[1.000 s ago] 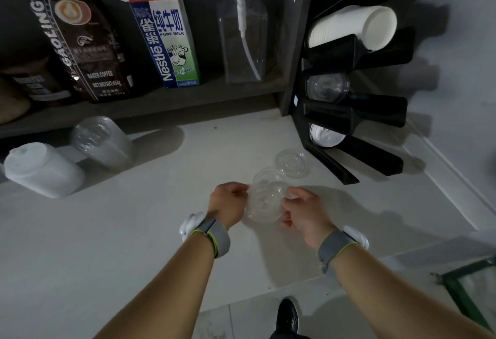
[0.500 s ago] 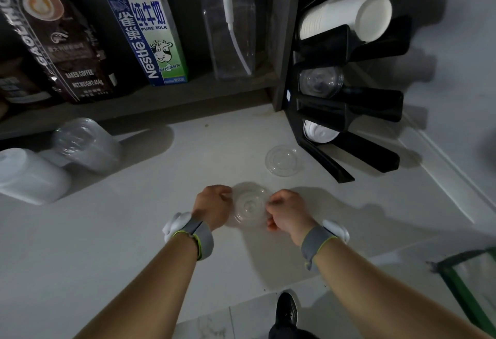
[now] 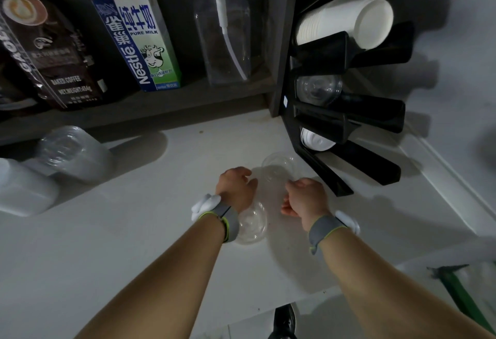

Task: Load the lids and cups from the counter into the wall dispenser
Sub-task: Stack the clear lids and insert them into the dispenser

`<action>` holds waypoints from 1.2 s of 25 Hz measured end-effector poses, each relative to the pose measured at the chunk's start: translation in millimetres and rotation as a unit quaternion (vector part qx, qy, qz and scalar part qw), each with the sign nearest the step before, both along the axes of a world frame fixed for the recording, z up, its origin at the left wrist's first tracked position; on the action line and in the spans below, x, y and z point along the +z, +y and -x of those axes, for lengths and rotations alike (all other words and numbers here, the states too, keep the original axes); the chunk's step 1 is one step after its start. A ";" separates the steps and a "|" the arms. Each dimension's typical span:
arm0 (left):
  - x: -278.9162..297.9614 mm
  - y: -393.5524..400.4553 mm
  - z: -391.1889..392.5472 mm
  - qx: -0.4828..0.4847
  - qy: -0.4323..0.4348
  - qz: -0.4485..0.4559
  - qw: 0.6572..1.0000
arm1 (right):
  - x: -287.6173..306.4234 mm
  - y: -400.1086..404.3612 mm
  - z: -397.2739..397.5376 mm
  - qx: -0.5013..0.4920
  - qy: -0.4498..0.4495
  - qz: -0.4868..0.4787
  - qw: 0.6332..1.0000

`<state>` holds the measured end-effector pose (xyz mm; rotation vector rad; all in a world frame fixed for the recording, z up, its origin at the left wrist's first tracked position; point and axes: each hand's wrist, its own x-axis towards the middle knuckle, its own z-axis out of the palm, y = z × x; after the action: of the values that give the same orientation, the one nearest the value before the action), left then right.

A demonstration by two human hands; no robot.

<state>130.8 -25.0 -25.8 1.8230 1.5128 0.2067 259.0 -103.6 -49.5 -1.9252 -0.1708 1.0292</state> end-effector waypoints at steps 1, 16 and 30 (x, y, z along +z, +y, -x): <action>-0.6 3.8 -14.9 0.000 0.006 0.007 1.000 | -5.6 4.0 -2.5 -0.011 0.000 0.002 1.000; 8.2 13.2 -11.0 0.133 -0.057 0.104 0.984 | -5.1 6.5 16.8 -0.028 -0.037 -0.053 0.998; 19.2 -47.2 72.9 0.150 -0.076 0.144 0.975 | 14.1 -38.5 50.6 0.060 0.014 -0.116 0.991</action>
<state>57.9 -72.2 -6.6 1.3199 1.6123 0.2506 208.4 -142.1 -35.4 -1.7063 -0.3777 1.0659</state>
